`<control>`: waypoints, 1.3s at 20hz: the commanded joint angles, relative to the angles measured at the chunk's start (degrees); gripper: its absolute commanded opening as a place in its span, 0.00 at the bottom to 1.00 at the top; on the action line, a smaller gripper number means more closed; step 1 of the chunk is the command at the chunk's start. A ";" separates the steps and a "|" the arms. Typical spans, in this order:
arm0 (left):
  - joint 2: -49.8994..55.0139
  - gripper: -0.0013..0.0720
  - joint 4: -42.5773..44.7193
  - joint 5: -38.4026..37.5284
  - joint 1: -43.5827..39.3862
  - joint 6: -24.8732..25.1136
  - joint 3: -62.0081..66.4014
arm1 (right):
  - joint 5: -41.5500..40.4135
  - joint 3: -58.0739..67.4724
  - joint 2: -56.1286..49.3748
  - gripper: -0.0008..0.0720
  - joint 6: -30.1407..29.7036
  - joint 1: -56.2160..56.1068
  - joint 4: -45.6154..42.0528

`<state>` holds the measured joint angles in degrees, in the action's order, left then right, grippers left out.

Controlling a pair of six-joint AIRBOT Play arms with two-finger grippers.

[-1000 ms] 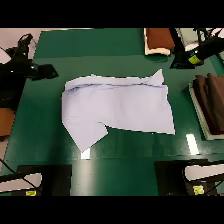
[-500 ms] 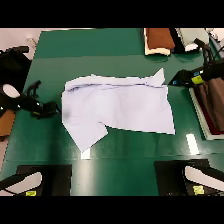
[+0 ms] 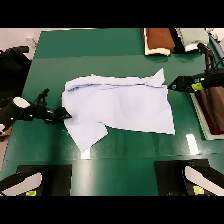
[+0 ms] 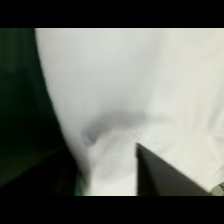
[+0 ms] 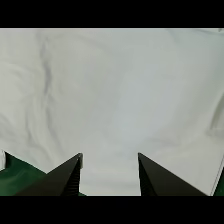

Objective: Fold the shirts.

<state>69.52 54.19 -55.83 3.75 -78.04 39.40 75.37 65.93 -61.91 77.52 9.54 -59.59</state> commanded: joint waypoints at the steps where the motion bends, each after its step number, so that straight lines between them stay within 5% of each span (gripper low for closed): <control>1: -0.17 0.05 -0.39 2.80 -3.52 0.52 0.24 | 2.03 -0.26 0.42 0.57 0.00 0.87 -0.46; 8: -4.37 0.05 3.04 -0.15 -3.17 0.57 7.69 | 6.80 -16.52 5.86 0.59 0.02 18.43 -10.71; 10: -4.79 0.05 3.02 -0.20 -3.19 0.55 8.00 | 5.77 -25.53 6.84 0.85 0.00 26.32 -11.93; 12: -4.76 0.05 2.95 -0.13 -3.17 0.55 7.98 | 4.17 -32.76 6.05 0.84 -0.15 32.70 -10.56; 14: -4.76 0.05 2.84 -0.17 -3.41 0.55 7.98 | 2.47 -37.00 4.39 0.71 -3.82 34.97 -5.05; 19: -4.76 0.05 2.38 -0.24 -3.41 0.52 7.98 | -2.99 -39.39 -1.27 0.69 -5.20 25.90 4.70; 21: -4.76 0.05 2.40 -0.39 -3.41 0.52 7.98 | -6.47 -39.26 -3.19 0.49 -5.20 19.26 7.34; 23: -4.90 0.05 2.49 -0.74 -3.39 0.50 8.04 | -10.03 -37.75 -4.07 0.13 -5.18 12.68 7.43; 26: -8.79 0.05 5.90 -1.75 -3.28 -0.98 9.79 | -11.13 -31.67 -1.62 0.04 -5.16 6.62 7.39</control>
<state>63.24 57.47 -56.88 0.40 -77.71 48.03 66.83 30.41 -64.49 72.47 22.22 -53.87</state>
